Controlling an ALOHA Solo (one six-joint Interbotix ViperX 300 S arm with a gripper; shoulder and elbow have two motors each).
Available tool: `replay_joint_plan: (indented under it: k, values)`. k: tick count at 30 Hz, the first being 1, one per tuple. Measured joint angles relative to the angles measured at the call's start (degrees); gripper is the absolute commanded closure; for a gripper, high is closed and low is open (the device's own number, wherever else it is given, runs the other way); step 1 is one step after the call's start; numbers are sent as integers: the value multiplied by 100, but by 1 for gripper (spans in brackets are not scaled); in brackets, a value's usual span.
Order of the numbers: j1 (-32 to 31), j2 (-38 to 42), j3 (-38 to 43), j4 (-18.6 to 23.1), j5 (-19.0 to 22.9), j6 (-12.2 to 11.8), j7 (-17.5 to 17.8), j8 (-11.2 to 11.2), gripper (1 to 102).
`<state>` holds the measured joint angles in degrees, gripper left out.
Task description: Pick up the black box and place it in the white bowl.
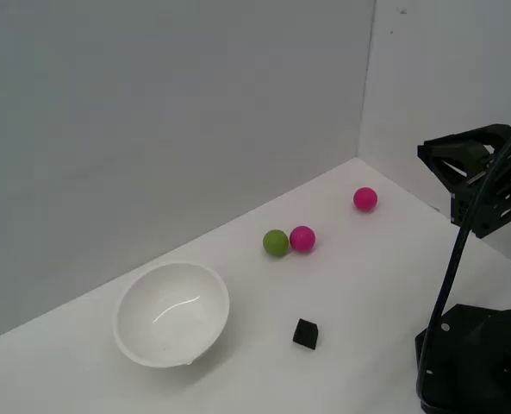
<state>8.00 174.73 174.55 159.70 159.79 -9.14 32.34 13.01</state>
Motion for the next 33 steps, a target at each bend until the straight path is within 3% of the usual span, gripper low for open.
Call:
replay_joint_plan:
  k: [5, 24, 33]
  values:
    - [-686, 123, 158, 0, 0, 9, 88, 9, 100]
    - [-738, 114, 123, 0, 0, 18, 88, 9, 100]
    - [-800, -642, -633, -79, -88, 18, 97, 0, 100]
